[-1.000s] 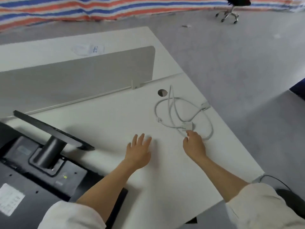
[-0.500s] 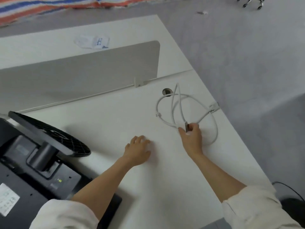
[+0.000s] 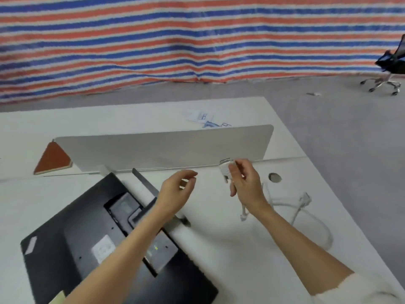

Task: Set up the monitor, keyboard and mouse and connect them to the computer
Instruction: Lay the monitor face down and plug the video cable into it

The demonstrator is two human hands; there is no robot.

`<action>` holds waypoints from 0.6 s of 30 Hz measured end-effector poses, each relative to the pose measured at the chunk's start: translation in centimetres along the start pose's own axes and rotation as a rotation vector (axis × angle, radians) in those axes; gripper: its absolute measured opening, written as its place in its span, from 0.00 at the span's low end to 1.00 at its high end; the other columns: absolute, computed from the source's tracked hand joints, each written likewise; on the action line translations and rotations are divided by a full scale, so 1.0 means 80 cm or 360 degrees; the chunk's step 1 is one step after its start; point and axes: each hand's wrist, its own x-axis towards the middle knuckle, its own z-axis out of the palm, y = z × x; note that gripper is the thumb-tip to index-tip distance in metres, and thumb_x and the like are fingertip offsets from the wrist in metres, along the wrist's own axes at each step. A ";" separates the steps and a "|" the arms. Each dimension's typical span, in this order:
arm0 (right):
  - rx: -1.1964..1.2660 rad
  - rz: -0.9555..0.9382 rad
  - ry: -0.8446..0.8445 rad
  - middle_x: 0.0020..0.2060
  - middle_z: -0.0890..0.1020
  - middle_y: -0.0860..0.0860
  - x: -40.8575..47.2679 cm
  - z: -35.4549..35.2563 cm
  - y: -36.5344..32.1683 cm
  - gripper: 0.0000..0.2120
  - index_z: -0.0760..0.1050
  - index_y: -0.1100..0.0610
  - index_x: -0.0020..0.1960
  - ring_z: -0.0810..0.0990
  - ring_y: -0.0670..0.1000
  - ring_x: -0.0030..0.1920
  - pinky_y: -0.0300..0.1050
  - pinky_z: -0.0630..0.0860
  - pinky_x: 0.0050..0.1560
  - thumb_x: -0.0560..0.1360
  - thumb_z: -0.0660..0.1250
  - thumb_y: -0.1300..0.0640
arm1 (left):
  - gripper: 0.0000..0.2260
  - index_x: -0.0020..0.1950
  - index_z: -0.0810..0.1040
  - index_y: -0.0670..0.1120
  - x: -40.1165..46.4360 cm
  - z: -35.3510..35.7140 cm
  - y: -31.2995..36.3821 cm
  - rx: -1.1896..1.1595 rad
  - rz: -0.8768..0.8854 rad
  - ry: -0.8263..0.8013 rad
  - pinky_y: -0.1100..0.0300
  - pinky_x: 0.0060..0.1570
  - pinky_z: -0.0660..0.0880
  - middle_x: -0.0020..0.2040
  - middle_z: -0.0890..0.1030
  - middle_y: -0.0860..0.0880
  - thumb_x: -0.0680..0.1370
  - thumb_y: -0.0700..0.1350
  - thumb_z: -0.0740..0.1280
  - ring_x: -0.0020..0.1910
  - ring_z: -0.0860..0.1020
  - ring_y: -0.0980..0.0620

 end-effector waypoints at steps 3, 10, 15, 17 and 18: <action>-0.0114 0.0066 -0.0306 0.26 0.74 0.51 0.007 0.040 -0.028 0.09 0.77 0.56 0.49 0.65 0.43 0.17 0.34 0.62 0.20 0.80 0.59 0.55 | 0.06 0.55 0.77 0.49 -0.006 -0.065 0.010 -0.0260 -0.0085 -0.0090 0.60 0.47 0.75 0.48 0.81 0.50 0.80 0.42 0.62 0.43 0.79 0.55; -0.0440 0.0062 -0.0783 0.30 0.74 0.49 -0.013 0.141 -0.058 0.15 0.63 0.48 0.66 0.67 0.41 0.19 0.35 0.65 0.25 0.81 0.55 0.49 | 0.11 0.52 0.82 0.44 -0.041 -0.132 -0.024 -0.0313 -0.0154 -0.0374 0.65 0.42 0.73 0.42 0.81 0.46 0.79 0.48 0.64 0.39 0.77 0.57; -0.0545 0.0087 -0.0844 0.30 0.78 0.46 -0.018 0.159 -0.043 0.08 0.72 0.51 0.55 0.73 0.40 0.27 0.38 0.68 0.37 0.80 0.57 0.50 | 0.10 0.44 0.80 0.45 -0.029 -0.163 -0.061 -0.0420 -0.0294 0.0170 0.63 0.37 0.70 0.35 0.77 0.49 0.80 0.45 0.61 0.34 0.72 0.53; -0.0639 0.0020 -0.0856 0.32 0.78 0.48 -0.014 0.158 -0.043 0.05 0.75 0.54 0.50 0.73 0.44 0.31 0.39 0.71 0.38 0.78 0.62 0.55 | 0.10 0.46 0.80 0.44 -0.019 -0.173 -0.072 -0.0481 -0.0374 0.0309 0.64 0.35 0.69 0.34 0.76 0.49 0.81 0.45 0.61 0.33 0.70 0.53; -0.0713 -0.0018 -0.0881 0.35 0.77 0.48 -0.010 0.158 -0.046 0.05 0.76 0.54 0.51 0.73 0.45 0.32 0.37 0.71 0.37 0.77 0.63 0.56 | 0.10 0.45 0.79 0.45 -0.015 -0.176 -0.076 -0.0498 -0.0391 0.0338 0.63 0.36 0.70 0.35 0.76 0.49 0.81 0.45 0.60 0.34 0.70 0.53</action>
